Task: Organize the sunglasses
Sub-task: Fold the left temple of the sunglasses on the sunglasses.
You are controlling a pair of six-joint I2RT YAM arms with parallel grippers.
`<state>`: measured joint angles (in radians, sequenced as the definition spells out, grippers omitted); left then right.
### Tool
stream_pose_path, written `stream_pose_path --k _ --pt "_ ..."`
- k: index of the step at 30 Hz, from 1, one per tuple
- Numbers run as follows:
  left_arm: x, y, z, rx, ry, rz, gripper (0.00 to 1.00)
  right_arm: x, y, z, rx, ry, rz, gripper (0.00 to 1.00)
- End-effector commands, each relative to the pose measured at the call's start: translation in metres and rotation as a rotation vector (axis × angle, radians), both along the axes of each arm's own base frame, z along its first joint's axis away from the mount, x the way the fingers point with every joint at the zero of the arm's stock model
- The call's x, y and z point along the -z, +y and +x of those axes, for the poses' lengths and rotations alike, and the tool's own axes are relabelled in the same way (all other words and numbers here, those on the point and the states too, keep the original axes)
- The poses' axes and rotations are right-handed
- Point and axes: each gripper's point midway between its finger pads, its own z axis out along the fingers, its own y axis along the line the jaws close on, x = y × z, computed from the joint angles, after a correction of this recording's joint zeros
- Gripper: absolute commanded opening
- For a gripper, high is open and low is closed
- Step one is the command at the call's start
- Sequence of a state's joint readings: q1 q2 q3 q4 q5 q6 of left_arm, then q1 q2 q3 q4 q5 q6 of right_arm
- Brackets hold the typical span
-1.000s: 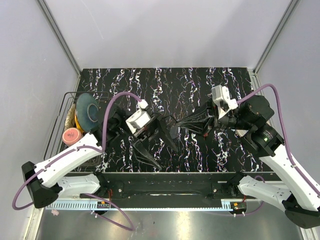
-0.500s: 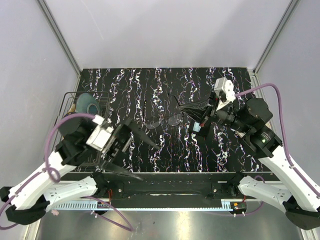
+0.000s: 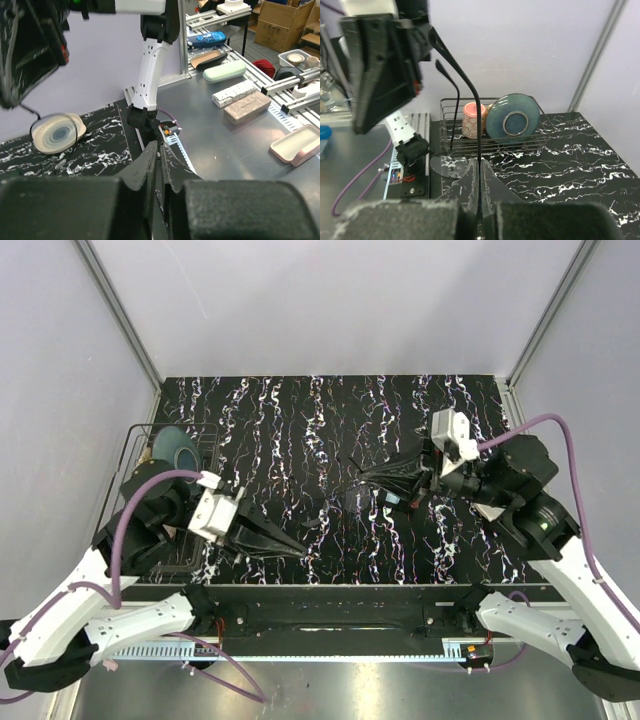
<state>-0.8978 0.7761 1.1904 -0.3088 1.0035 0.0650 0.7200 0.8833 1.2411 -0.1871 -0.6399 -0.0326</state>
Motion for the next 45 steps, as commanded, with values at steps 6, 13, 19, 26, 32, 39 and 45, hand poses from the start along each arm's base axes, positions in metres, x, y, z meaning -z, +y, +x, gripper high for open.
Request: stream_pose_path --k 6,13,19,26,32,39,45 --pt "0.007 0.01 -0.026 0.188 -0.098 -0.004 0.06 -0.014 -0.027 -0.054 -0.14 -0.15 -0.076 0.0" --pt "0.007 0.011 -0.033 0.271 -0.128 -0.021 0.0 -0.014 -0.033 -0.083 -0.27 -0.176 -0.105 0.0" --pt "0.0 0.002 -0.036 0.42 -0.104 -0.022 0.0 -0.011 -0.028 -0.09 -0.344 -0.169 -0.108 0.0" --pt "0.003 -0.01 -0.034 0.503 -0.056 0.013 0.0 -0.01 -0.021 -0.093 -0.418 -0.167 -0.096 0.0" --pt "0.006 -0.019 -0.033 0.536 -0.033 0.03 0.0 -0.01 -0.017 -0.098 -0.489 -0.169 -0.085 0.0" --pt "0.011 -0.033 -0.031 0.608 -0.022 0.047 0.0 -0.009 -0.013 -0.102 -0.556 -0.173 -0.08 0.0" --pt "0.02 -0.045 -0.026 0.616 0.026 0.084 0.02 -0.012 -0.012 -0.1 -0.553 -0.179 -0.069 0.0"
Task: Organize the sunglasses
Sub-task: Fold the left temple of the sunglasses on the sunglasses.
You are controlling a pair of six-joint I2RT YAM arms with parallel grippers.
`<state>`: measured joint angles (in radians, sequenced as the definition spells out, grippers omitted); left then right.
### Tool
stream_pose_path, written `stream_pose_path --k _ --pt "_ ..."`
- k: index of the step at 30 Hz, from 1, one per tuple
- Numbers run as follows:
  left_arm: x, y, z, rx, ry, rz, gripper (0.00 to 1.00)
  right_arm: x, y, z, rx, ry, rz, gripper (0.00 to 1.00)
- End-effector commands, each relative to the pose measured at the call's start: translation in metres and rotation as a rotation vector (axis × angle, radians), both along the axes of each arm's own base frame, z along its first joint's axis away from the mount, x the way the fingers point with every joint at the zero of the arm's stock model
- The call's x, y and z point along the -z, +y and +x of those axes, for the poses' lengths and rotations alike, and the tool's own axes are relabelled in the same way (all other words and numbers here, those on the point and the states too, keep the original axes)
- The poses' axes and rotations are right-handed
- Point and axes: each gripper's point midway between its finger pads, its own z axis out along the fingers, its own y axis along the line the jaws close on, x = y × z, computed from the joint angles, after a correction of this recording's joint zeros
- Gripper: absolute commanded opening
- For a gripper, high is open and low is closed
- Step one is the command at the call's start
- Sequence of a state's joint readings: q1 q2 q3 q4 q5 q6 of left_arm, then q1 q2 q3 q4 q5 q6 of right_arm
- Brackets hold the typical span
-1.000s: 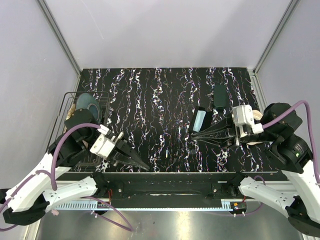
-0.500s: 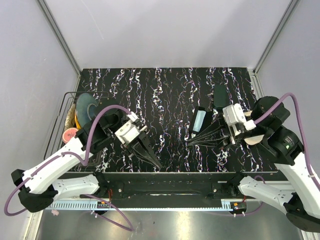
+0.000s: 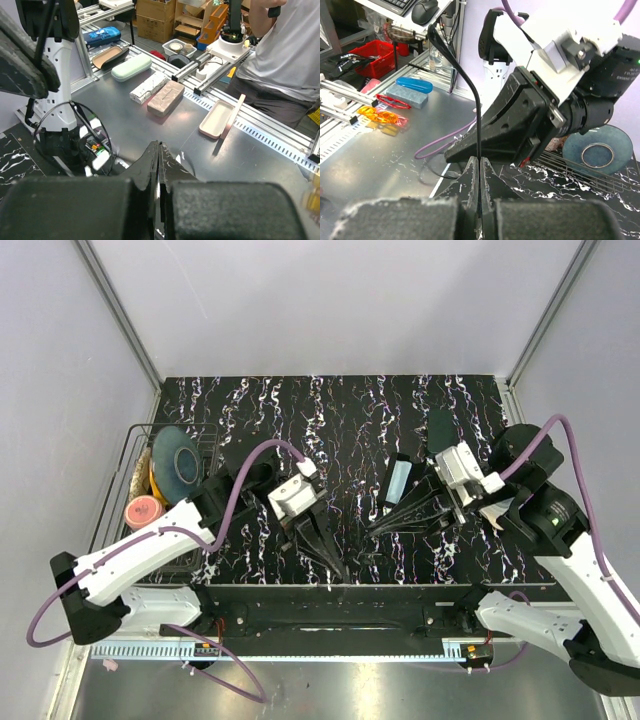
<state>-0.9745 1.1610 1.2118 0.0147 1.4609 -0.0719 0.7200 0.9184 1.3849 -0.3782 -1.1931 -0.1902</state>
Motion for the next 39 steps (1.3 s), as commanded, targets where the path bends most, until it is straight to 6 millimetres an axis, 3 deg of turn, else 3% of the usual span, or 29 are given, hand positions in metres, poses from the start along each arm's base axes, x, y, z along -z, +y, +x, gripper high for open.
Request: stream_pose_path --k 1,2,4,6,7,12,13,15,16,17,19,20,21,22,23,24,26,28,38,39 --pt "-0.017 0.006 -0.007 0.071 -0.044 -0.056 0.05 -0.008 0.0 -0.003 -0.016 -0.024 0.033 0.0" --pt "-0.018 0.0 -0.003 0.041 -0.043 -0.066 0.11 -0.01 -0.001 -0.002 -0.004 -0.027 0.039 0.0" --pt "-0.025 -0.005 0.003 -0.029 -0.009 -0.053 0.36 -0.008 0.001 0.005 0.035 -0.018 0.037 0.0" --pt "-0.031 -0.012 0.019 -0.137 0.015 -0.058 0.49 -0.005 0.002 0.01 0.071 -0.018 0.036 0.0" --pt "-0.034 -0.012 0.023 -0.168 0.04 -0.044 0.64 -0.004 0.002 0.011 0.081 -0.019 0.032 0.0" --pt "-0.045 -0.025 0.081 -0.521 0.19 -0.06 0.87 0.009 0.006 0.024 0.129 0.008 -0.007 0.0" --pt "-0.044 -0.027 0.104 -0.624 0.265 -0.036 0.88 0.012 0.007 0.025 0.136 0.013 -0.013 0.0" --pt "-0.029 -0.03 0.132 -0.697 0.378 0.058 0.84 0.017 0.01 0.031 0.15 0.021 -0.028 0.0" --pt "-0.024 -0.023 0.149 -0.728 0.492 0.12 0.8 0.018 0.01 0.032 0.153 0.024 -0.032 0.0" --pt "-0.015 -0.021 0.159 -0.734 0.554 0.147 0.7 0.019 0.011 0.034 0.163 0.024 -0.035 0.0" --pt "0.001 -0.015 0.168 -0.671 0.736 0.267 0.65 0.021 0.011 0.036 0.173 0.028 -0.042 0.0" --pt "0.006 -0.014 0.166 -0.627 0.734 0.228 0.64 0.022 0.012 0.038 0.176 0.025 -0.044 0.0" --pt "0.007 -0.011 0.161 -0.577 0.841 0.279 0.64 0.022 0.012 0.038 0.177 0.024 -0.045 0.0" --pt "0.024 -0.012 0.16 -0.534 0.884 0.331 0.64 0.024 0.013 0.039 0.179 0.03 -0.052 0.0" --pt "0.012 -0.007 0.15 -0.477 0.819 0.248 0.64 0.025 0.013 0.04 0.183 0.027 -0.054 0.0" --pt "0.007 -0.002 0.143 -0.419 0.905 0.296 0.63 0.026 0.013 0.041 0.188 0.03 -0.058 0.0" --pt "0.004 0.006 0.131 -0.331 0.855 0.238 0.58 0.029 0.015 0.046 0.202 0.038 -0.071 0.0" --pt "0.002 0.011 0.124 -0.273 0.885 0.277 0.46 0.033 0.017 0.05 0.209 0.044 -0.079 0.0" --pt "0.019 0.008 0.128 -0.327 0.863 0.327 0.43 0.04 0.022 0.072 0.313 0.06 -0.104 0.0" --pt "0.018 0.01 0.129 -0.371 0.79 0.264 0.43 0.04 0.023 0.075 0.325 0.064 -0.106 0.0"
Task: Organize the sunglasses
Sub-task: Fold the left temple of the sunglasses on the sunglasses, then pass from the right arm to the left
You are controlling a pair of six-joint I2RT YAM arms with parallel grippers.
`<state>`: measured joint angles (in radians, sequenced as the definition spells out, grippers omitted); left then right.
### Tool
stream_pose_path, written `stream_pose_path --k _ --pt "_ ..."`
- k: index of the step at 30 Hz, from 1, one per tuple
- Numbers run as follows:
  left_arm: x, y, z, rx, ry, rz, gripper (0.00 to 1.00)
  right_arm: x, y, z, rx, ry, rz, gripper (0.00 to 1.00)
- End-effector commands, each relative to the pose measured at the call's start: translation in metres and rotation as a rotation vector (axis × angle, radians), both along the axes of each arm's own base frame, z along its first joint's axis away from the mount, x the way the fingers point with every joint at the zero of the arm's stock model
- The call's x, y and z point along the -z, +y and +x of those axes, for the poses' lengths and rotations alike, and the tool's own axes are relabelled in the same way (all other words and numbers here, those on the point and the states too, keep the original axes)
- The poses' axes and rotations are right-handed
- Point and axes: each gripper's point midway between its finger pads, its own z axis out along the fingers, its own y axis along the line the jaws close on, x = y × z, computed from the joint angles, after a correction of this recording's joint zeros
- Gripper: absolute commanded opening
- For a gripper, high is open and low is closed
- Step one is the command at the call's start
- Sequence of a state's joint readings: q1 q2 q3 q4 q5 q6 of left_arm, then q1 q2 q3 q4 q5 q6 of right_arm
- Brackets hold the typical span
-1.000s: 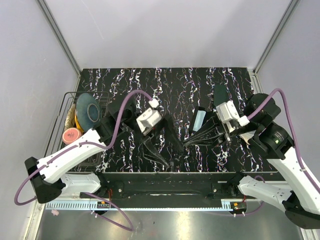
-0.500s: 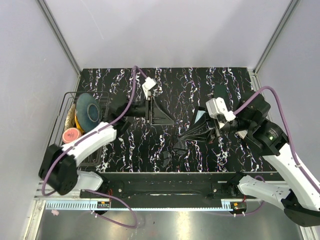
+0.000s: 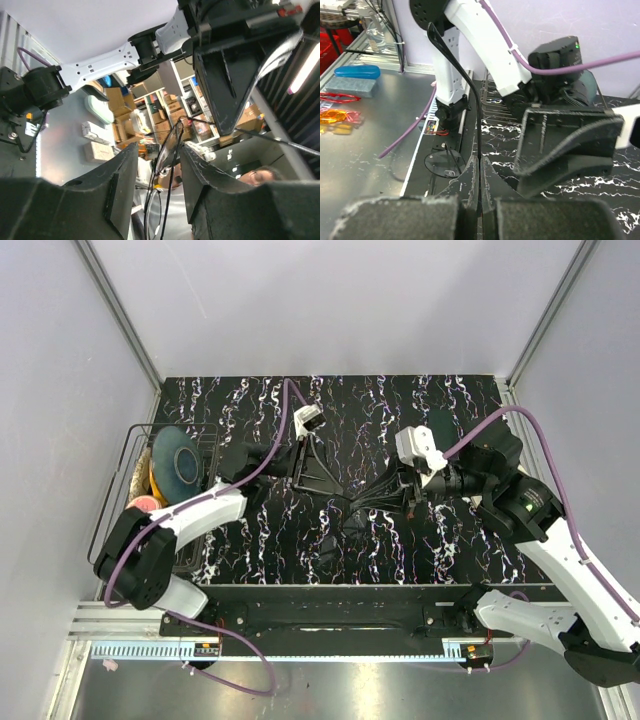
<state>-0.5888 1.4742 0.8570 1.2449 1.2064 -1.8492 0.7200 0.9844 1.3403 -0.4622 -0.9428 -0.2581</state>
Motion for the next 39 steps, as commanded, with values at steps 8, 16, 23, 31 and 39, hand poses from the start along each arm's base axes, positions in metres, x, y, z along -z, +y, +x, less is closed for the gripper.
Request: stream_pose_path --k 8,16,23,31,39 --pt "0.023 0.013 0.036 -0.377 -0.524 0.278 0.51 -0.01 -0.003 0.013 0.089 -0.03 0.015 0.0" --pt "0.032 0.016 0.014 -0.252 -0.482 0.246 0.51 -0.025 -0.012 -0.009 0.028 -0.063 0.053 0.0" --pt "0.024 0.024 -0.018 -0.16 -0.514 0.183 0.49 -0.031 -0.017 -0.02 -0.008 -0.09 0.071 0.0" --pt "0.007 0.024 -0.035 -0.117 -0.518 0.119 0.51 -0.028 -0.014 -0.022 -0.043 -0.077 0.063 0.0" --pt "0.013 0.016 -0.047 -0.067 -0.476 0.13 0.41 -0.026 -0.009 -0.017 -0.041 -0.058 0.058 0.0"
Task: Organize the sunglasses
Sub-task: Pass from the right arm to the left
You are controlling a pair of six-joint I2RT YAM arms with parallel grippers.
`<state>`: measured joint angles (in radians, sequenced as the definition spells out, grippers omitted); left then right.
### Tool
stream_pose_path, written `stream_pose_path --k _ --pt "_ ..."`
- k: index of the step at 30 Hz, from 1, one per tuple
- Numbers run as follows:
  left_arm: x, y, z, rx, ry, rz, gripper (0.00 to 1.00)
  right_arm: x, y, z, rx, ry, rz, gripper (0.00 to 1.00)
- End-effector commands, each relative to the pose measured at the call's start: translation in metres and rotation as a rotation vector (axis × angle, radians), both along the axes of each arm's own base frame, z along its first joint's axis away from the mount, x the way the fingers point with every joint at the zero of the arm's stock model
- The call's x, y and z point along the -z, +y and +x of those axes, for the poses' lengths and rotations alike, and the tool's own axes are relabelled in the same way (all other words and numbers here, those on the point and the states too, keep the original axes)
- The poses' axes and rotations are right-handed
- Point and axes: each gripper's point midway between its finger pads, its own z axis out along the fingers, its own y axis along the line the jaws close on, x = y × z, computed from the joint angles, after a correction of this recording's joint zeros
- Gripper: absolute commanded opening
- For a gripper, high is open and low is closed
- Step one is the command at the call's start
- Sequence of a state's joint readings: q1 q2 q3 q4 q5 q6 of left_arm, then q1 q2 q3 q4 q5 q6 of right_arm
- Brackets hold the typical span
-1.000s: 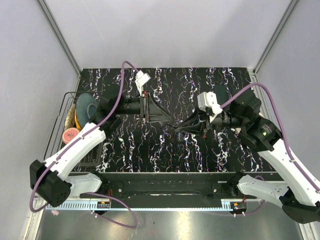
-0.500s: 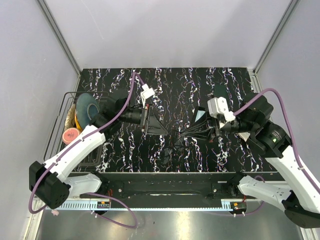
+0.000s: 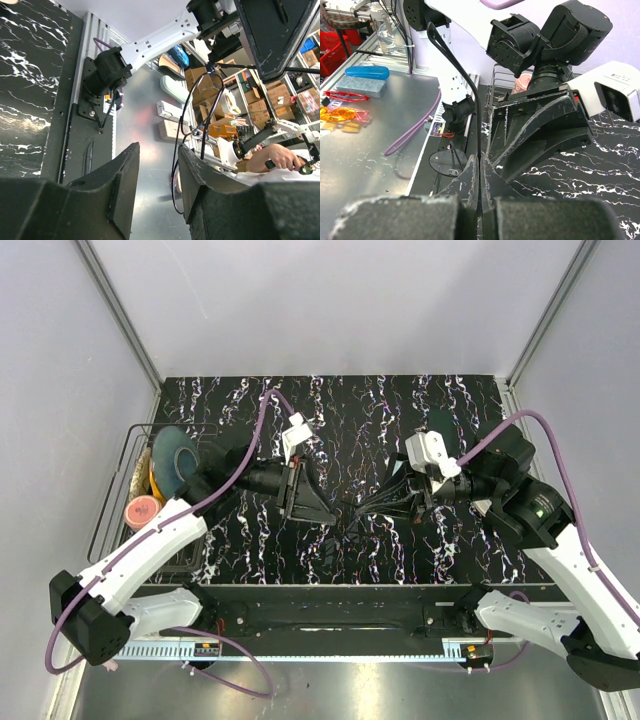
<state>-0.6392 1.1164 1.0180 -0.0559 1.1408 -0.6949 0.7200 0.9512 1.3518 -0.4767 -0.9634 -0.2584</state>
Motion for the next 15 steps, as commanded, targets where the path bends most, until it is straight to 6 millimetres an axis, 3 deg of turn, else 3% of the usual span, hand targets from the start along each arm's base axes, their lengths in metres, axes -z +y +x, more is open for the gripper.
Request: stream_pose_path --k 1,6,15 --pt "-0.002 -0.002 -0.011 0.047 0.003 -0.018 0.41 -0.018 -0.001 -0.004 -0.018 -0.038 0.04 0.0" --pt "-0.01 -0.004 -0.022 0.084 -0.02 -0.046 0.41 -0.017 0.0 -0.001 -0.01 -0.034 0.039 0.0" --pt "-0.004 -0.014 -0.03 0.12 -0.007 -0.032 0.4 -0.016 0.002 0.0 -0.005 -0.035 0.042 0.0"
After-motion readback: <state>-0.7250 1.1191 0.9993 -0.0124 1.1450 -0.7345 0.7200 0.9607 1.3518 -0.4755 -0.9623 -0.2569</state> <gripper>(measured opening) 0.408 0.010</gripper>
